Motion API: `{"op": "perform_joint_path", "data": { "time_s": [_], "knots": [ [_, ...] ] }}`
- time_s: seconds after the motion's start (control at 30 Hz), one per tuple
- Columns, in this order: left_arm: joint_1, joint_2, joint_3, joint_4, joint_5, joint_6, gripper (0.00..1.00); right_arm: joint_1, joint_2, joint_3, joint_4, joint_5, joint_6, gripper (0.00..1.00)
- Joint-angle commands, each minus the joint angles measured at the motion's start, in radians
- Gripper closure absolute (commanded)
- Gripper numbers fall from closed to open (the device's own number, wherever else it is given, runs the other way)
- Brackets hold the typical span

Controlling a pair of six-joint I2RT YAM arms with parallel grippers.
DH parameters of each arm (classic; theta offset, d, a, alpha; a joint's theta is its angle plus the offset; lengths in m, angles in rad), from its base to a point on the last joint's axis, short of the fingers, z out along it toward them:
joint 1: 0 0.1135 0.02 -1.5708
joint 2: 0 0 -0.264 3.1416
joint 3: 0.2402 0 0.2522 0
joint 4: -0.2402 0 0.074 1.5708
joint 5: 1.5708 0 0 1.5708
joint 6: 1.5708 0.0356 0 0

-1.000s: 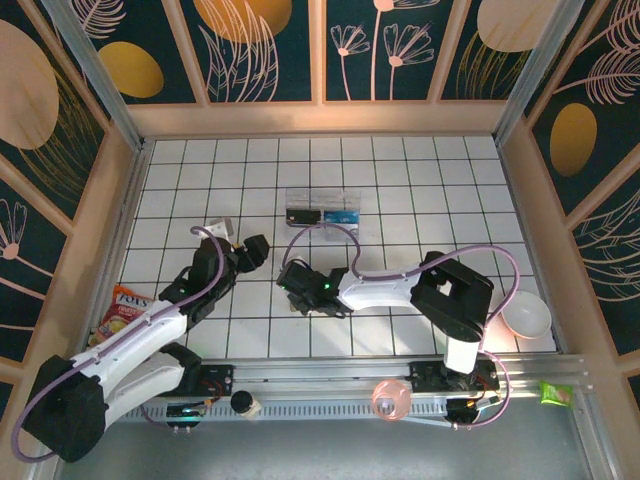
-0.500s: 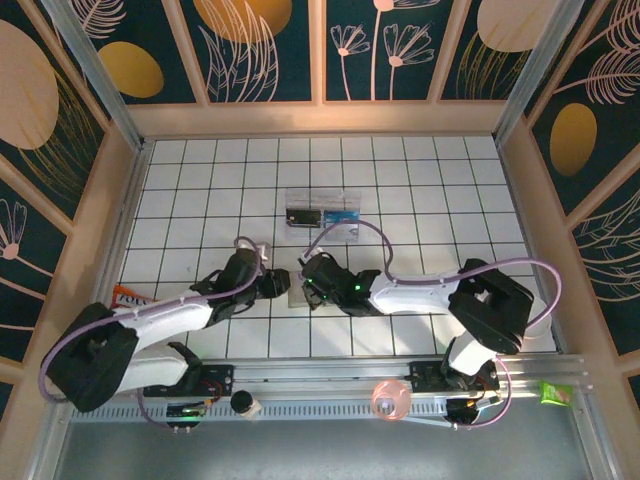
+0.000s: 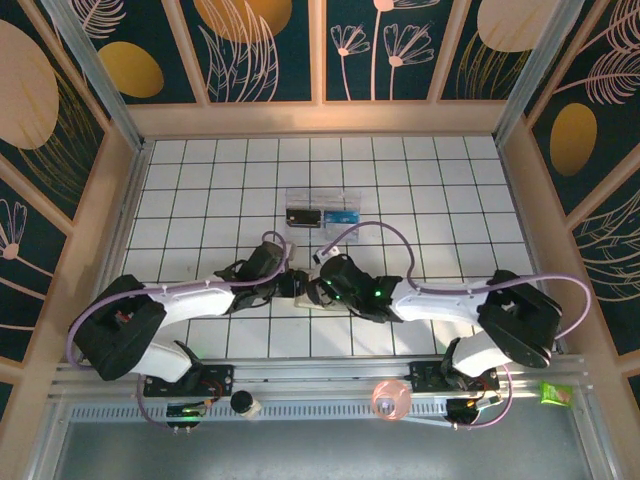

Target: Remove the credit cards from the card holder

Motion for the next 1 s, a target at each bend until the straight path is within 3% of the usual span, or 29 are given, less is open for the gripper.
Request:
{"op": "perform_joint_path", "data": {
  "time_s": [0.0, 0.2, 0.4, 0.67, 0.77, 0.97],
  "knots": [
    [-0.013, 0.011, 0.047, -0.056, 0.029, 0.037, 0.61, -0.028, -0.076, -0.041, 0.035, 0.032, 0.064, 0.54],
    [-0.018, 0.039, 0.070, -0.095, 0.040, 0.052, 0.59, -0.087, -0.128, -0.079, -0.029, -0.004, 0.122, 0.54],
    [-0.023, 0.056, 0.067, -0.058, 0.065, 0.032, 0.58, -0.082, -0.109, -0.083, -0.054, -0.063, 0.105, 0.50],
    [-0.024, 0.053, 0.065, -0.055, 0.060, 0.029, 0.58, -0.080, -0.003, -0.036, -0.081, -0.125, 0.066, 0.45],
    [-0.024, 0.052, 0.060, -0.046, 0.063, 0.024, 0.58, -0.081, 0.050, -0.013, -0.130, -0.100, 0.078, 0.45],
    [-0.024, 0.044, 0.039, -0.047, 0.038, 0.020, 0.59, -0.090, 0.023, -0.027, -0.268, 0.101, 0.175, 0.47]
  ]
}}
